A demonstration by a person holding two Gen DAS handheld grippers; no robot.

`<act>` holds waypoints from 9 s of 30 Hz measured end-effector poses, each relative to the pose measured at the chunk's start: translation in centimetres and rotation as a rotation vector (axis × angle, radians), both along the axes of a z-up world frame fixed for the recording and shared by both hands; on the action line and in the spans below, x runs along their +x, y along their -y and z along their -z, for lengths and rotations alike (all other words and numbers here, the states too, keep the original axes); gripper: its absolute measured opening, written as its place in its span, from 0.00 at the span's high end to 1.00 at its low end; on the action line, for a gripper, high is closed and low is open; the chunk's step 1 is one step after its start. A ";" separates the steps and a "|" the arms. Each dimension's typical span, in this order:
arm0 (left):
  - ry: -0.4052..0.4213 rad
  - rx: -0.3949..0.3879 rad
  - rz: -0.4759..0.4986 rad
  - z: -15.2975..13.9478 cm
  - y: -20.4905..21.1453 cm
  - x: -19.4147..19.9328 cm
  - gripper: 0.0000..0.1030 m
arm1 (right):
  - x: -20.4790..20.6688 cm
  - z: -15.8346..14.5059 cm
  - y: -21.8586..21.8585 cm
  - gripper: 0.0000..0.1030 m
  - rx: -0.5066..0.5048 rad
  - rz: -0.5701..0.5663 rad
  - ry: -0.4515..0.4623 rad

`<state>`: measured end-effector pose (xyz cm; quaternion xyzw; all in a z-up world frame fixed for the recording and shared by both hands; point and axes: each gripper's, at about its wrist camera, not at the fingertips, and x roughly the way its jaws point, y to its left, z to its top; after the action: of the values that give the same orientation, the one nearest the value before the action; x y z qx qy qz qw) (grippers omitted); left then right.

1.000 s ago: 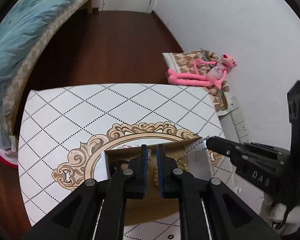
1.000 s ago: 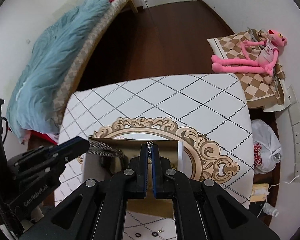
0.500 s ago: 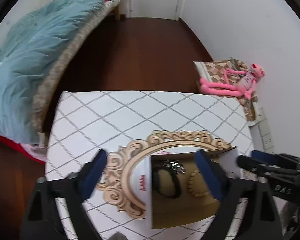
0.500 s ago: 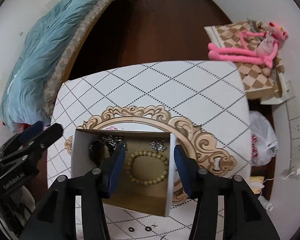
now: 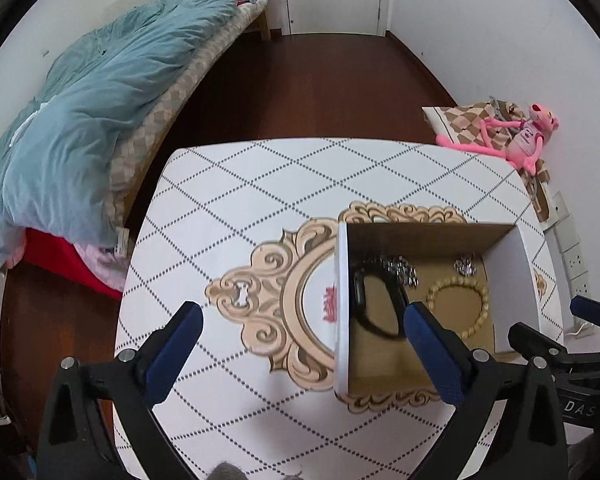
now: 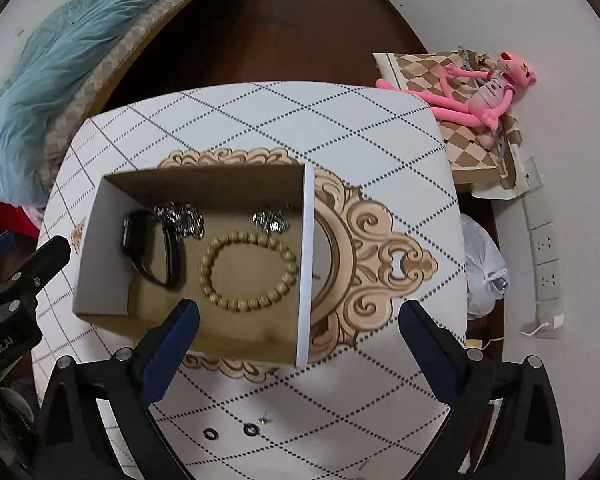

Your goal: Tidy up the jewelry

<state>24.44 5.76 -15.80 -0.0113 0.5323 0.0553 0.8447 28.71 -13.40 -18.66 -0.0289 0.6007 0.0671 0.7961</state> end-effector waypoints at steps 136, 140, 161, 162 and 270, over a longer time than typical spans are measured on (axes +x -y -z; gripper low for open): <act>-0.010 -0.299 0.216 -3.6 2.8 2.9 0.90 | 0.1 -7.1 -0.3 0.88 0.195 -0.065 0.148; -0.053 -0.326 0.186 -2.6 3.0 4.5 0.88 | 1.5 -4.5 0.1 0.88 0.214 -0.065 0.055; 0.016 -0.019 0.016 -1.6 -0.3 1.7 0.00 | 1.0 -1.6 0.1 0.06 0.087 -0.021 0.006; 0.015 -0.008 0.014 -1.4 -0.3 1.4 0.00 | 0.6 -1.2 0.0 0.02 0.064 -0.020 0.009; -0.029 -0.075 0.279 7.7 15.8 -10.5 0.90 | -15.1 5.3 13.0 0.91 0.137 0.299 0.130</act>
<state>13.97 -10.08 -23.52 0.0320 0.5427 -0.0827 0.8352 13.59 -26.36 -23.93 0.1107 0.5395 -0.0133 0.8346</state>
